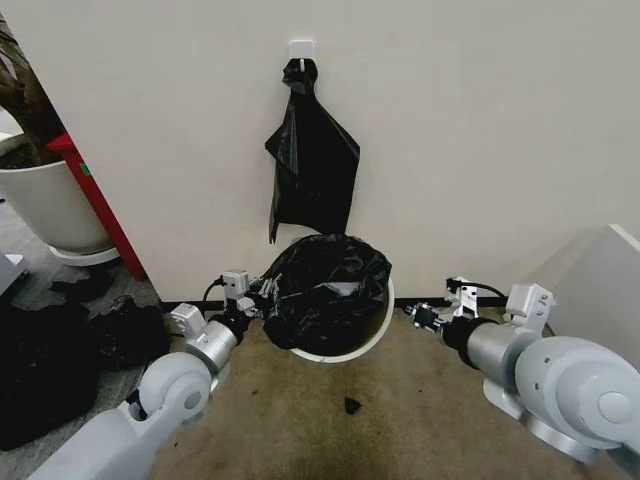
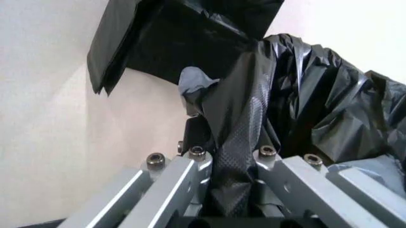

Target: Place the garbage bag over the trash bin.

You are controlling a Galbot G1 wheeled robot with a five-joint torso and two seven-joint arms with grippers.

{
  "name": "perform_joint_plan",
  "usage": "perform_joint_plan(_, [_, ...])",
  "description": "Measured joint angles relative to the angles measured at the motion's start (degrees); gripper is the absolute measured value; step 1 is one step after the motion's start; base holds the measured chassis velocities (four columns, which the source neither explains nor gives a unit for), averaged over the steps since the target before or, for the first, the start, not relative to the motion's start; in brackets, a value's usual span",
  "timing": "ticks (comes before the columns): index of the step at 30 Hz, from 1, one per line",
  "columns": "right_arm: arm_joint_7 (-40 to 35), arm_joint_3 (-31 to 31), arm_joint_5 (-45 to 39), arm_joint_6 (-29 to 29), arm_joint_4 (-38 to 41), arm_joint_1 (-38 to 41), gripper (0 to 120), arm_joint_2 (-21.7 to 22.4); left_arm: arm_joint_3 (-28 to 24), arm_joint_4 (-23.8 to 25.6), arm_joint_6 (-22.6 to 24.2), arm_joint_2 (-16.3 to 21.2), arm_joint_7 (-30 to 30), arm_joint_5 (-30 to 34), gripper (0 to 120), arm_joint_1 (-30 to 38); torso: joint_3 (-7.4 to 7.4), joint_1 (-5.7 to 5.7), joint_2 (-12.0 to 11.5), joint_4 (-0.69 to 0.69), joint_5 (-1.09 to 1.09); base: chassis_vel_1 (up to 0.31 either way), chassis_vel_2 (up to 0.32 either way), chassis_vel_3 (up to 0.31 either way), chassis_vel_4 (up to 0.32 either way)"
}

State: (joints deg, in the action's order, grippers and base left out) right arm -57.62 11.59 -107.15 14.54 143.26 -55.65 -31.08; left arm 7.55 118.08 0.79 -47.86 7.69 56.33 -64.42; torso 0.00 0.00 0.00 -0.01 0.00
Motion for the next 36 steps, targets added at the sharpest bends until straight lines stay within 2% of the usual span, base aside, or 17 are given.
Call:
perform_joint_plan(3, [6.39,0.61,2.37,0.95,-0.01,1.3,1,1.0,-0.16,-0.26,0.01,0.29,-0.26,-0.7,5,0.03,0.0,0.0,0.0,0.01,-0.01,0.0,0.0,0.0,0.0])
perform_joint_plan(5, [12.74,0.3,6.6,3.3,-0.01,1.6,9,1.41,-0.43,-0.32,0.01,0.68,-0.65,-1.67,5,0.1,0.0,0.0,0.0,0.01,-0.02,0.0,0.0,0.0,0.0])
perform_joint_plan(7, [13.78,0.1,7.31,3.84,-0.01,1.69,13,1.41,-0.5,-0.32,0.01,0.72,-0.64,-1.77,5,0.15,0.0,0.0,0.0,0.01,-0.01,0.0,0.0,0.0,0.0])
perform_joint_plan(9, [16.76,-1.44,8.46,5.98,-0.01,2.37,23,0.55,-1.19,-0.13,-0.04,0.86,0.25,-2.29,5,0.94,0.0,0.0,0.0,0.01,-0.01,0.0,0.0,0.0,0.0])
perform_joint_plan(14, [15.05,-2.55,3.18,6.21,-0.02,2.75,41,-3.06,-2.19,0.46,-0.47,0.41,2.81,-3.2,5,2.24,0.0,0.0,0.0,0.01,0.01,0.0,0.0,0.0,0.0])
perform_joint_plan(15, [15.05,-2.55,3.18,6.21,-0.02,2.75,41,-3.06,-2.19,0.46,-0.47,0.41,2.81,-3.2,5,2.24,0.0,0.0,0.0,0.01,0.01,0.0,0.0,0.0,0.0])
perform_joint_plan(20, [23.91,-3.96,13.01,11.12,-0.01,3.65,62,-4.41,-2.48,0.42,-0.48,0.48,2.71,-3.6,5,3.08,0.0,0.0,0.0,0.01,0.0,0.0,0.0,0.0,0.0])
perform_joint_plan(22, [26.15,-4.07,15.15,12.72,-0.02,3.99,66,-4.12,-2.59,0.37,-0.48,0.55,2.22,-3.94,5,3.31,0.0,0.0,0.0,0.02,0.0,0.0,0.0,0.0,0.0])
perform_joint_plan(24, [30.89,-4.41,20.8,15.69,-0.02,4.54,74,-2.92,-2.92,0.12,-0.51,0.56,1.18,-4.98,5,3.71,0.0,0.0,0.0,0.01,0.0,0.0,0.0,0.0,0.0])
perform_joint_plan(27, [41.07,-4.6,26.93,19.12,-0.1,6.3,90,-0.02,-3.3,-0.28,-0.61,0.67,-0.9,-7.06,5,4.01,0.0,0.0,0.0,-0.01,-0.01,0.0,0.0,0.0,0.0])
perform_joint_plan(31, [46.31,-6.95,27.37,21.47,-1.69,11.55,98,3.12,-3.39,-0.38,-1.03,1.44,-3.1,-9.32,5,4.46,0.0,0.0,0.0,0.01,-0.01,0.0,0.0,0.0,0.0])
perform_joint_plan(36, [47.65,-14.35,25.67,23.25,-4.46,19.85,100,4.59,-3.3,-0.37,-2.26,2.32,-4.89,-12.69,5,5.12,0.0,0.0,0.0,0.0,-0.01,0.0,0.0,0.0,0.0])
